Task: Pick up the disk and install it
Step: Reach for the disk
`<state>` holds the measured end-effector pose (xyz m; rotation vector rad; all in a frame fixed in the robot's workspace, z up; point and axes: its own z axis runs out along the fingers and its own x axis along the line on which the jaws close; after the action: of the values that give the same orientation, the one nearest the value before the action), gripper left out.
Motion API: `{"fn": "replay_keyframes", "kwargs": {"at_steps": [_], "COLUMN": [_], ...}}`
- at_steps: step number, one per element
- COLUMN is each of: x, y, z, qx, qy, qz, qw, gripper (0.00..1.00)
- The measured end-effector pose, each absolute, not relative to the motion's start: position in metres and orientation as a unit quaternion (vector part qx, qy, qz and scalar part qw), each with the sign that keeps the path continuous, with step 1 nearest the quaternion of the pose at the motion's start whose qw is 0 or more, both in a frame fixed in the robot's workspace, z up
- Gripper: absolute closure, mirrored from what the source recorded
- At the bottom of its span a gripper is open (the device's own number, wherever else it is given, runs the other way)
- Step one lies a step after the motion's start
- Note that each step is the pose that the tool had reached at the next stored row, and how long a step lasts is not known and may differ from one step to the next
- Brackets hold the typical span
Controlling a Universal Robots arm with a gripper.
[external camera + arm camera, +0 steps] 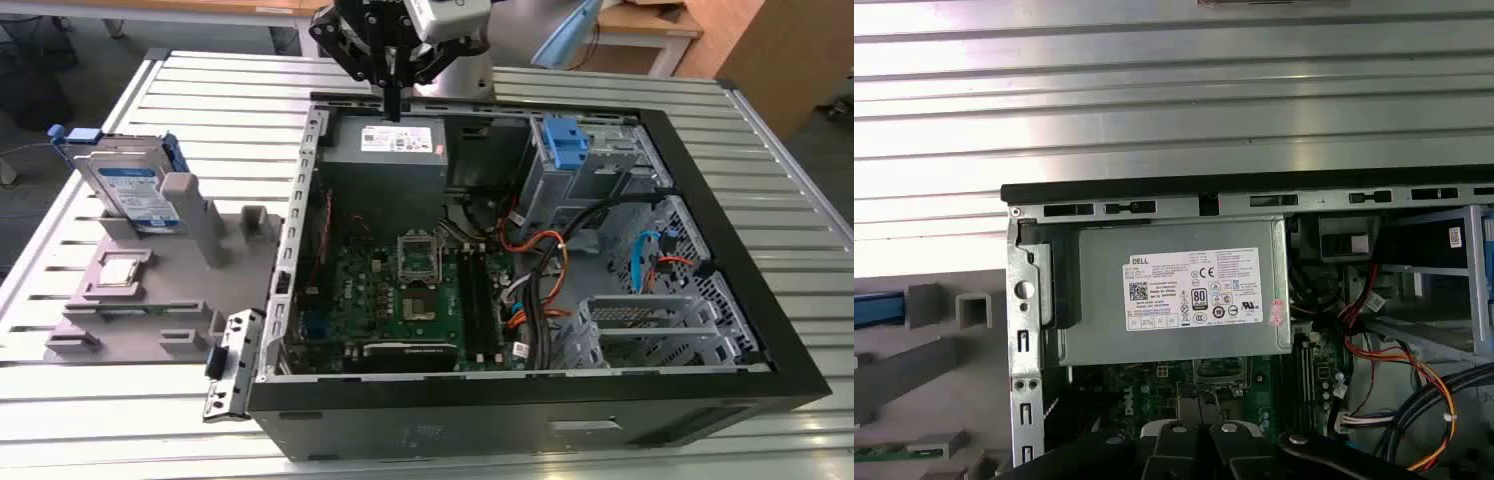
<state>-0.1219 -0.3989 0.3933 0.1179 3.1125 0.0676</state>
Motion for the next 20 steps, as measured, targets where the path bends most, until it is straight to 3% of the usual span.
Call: {"fn": "replay_keyframes", "kwargs": {"at_steps": [20], "x": [-0.133], "y": [-0.399], "z": [0.393], "qx": [0.038], "qy": [0.999], "qz": [0.022], "qw": [0.013], "gripper": [0.89]}}
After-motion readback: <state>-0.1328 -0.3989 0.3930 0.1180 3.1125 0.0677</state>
